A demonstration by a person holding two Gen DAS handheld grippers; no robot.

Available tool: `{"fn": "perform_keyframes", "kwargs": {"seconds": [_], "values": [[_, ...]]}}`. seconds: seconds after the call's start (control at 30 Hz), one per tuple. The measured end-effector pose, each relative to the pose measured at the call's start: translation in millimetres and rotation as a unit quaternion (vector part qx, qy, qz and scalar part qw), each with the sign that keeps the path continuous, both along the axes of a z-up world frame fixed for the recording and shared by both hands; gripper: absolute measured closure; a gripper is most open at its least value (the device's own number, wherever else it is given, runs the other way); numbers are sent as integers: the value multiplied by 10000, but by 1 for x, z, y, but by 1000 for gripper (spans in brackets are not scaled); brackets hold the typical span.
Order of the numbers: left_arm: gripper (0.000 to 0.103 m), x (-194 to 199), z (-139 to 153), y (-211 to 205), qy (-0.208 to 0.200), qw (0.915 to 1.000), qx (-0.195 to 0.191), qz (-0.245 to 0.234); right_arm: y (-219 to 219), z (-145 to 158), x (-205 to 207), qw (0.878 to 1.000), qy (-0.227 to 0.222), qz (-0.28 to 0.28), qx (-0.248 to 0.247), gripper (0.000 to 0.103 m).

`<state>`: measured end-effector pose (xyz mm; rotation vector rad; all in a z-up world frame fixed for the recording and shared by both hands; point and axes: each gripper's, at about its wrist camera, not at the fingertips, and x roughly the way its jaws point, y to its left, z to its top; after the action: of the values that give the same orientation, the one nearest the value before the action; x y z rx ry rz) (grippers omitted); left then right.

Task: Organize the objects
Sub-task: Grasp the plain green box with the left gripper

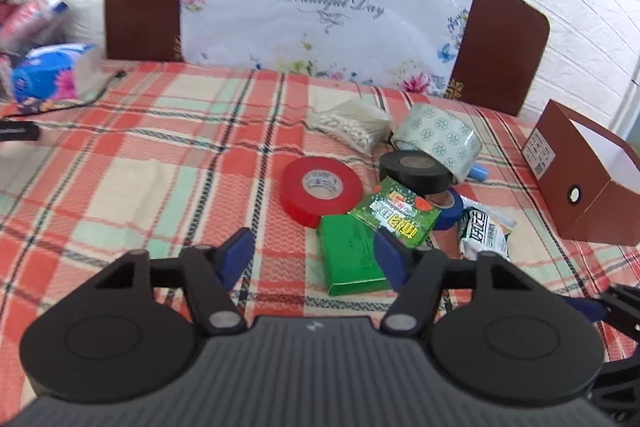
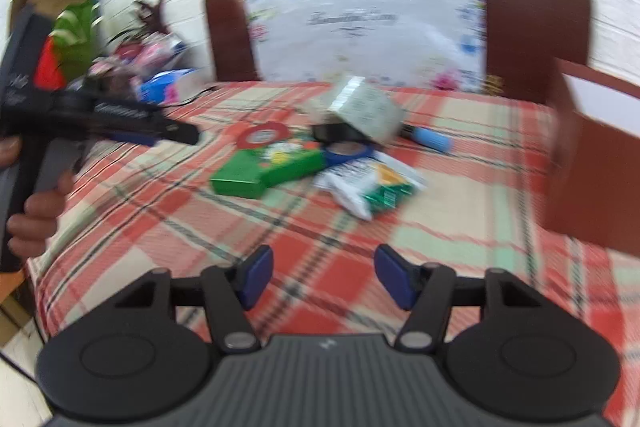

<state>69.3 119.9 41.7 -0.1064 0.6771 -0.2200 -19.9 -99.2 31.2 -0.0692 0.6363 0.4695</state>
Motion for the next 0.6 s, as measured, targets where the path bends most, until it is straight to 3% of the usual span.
{"fn": "perform_keyframes", "kwargs": {"seconds": [0.03,0.17,0.33,0.47,0.6], "values": [[49,5,-5,2,83,9998,-95,-121,11,-1,7,9999,32,111,-45,54],[57,20,-17,2,377,9965,-484,-575,44,-11,37,9989,330,318,-44,58],[63,34,-28,-9,690,9936,-379,-811,71,-16,68,9977,540,398,54,58],[63,21,-26,-5,612,9948,-381,-723,80,-17,73,9974,631,332,62,57],[63,-11,-21,-7,675,9936,-507,-750,66,-8,50,9952,833,439,278,57]]}}
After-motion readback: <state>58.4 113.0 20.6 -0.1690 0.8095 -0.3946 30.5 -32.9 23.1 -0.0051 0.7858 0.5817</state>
